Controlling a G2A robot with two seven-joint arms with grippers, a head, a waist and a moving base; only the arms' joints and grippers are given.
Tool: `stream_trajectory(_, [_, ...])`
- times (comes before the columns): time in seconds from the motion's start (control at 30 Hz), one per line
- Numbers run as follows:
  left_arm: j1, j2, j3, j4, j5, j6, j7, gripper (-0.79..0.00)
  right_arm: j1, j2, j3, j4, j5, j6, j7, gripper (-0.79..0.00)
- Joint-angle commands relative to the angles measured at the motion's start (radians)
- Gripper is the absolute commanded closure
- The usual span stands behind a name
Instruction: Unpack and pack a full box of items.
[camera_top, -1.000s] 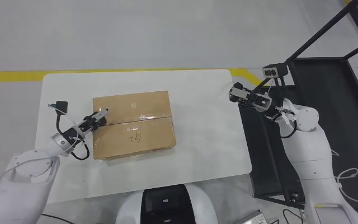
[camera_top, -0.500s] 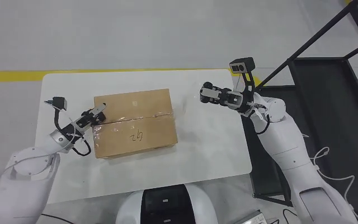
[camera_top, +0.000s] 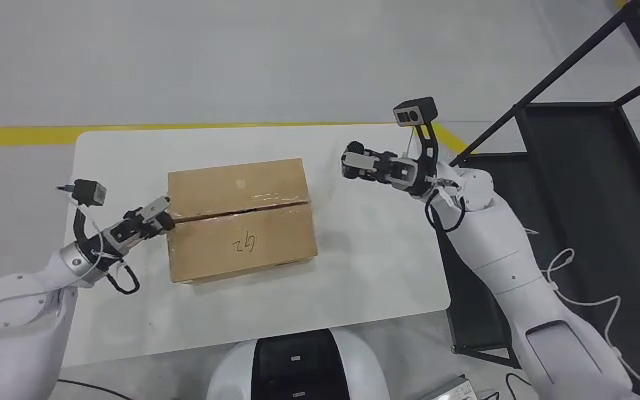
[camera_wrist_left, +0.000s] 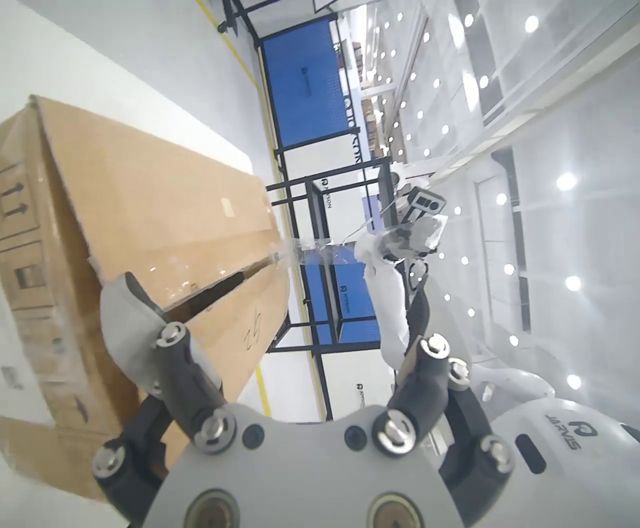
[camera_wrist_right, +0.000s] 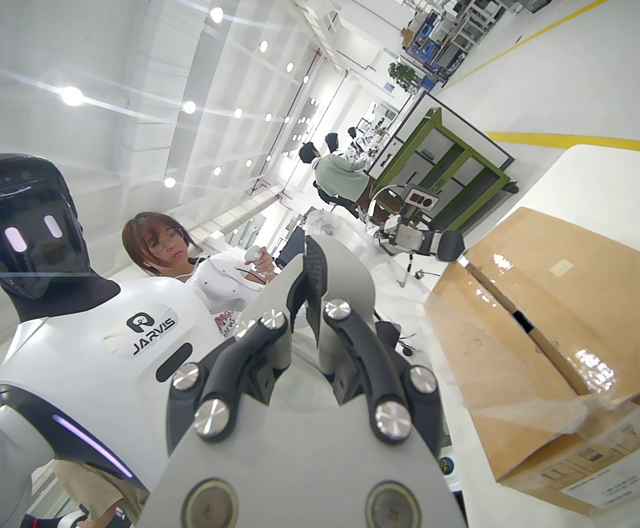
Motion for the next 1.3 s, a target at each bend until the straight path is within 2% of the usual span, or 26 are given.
stream_trajectory(0.0, [-0.008,0.000,0.007,0.014,0.035,0.008,0.007,-0.785,0.007,-0.002,-0.010,0.010,0.000,0.000,0.000,0.000])
stream_trajectory(0.27, [-0.039,-0.006,0.060,0.039,0.122,0.033,0.074,-0.785,0.027,-0.010,-0.041,0.020,0.008,-0.003,-0.003,0.000])
stream_trajectory(0.47, [-0.032,-0.005,0.066,0.028,0.180,0.046,0.094,-0.785,0.043,-0.019,-0.069,0.011,0.021,-0.010,-0.010,0.000])
stream_trajectory(1.07, [-0.014,-0.005,0.055,0.004,0.178,0.042,0.107,-0.785,0.054,-0.025,-0.083,0.015,0.034,-0.021,-0.021,0.000])
stream_trajectory(1.27, [-0.010,-0.007,0.063,-0.004,0.191,0.053,0.130,-0.785,-0.012,-0.012,-0.004,-0.028,-0.027,-0.021,-0.125,0.000])
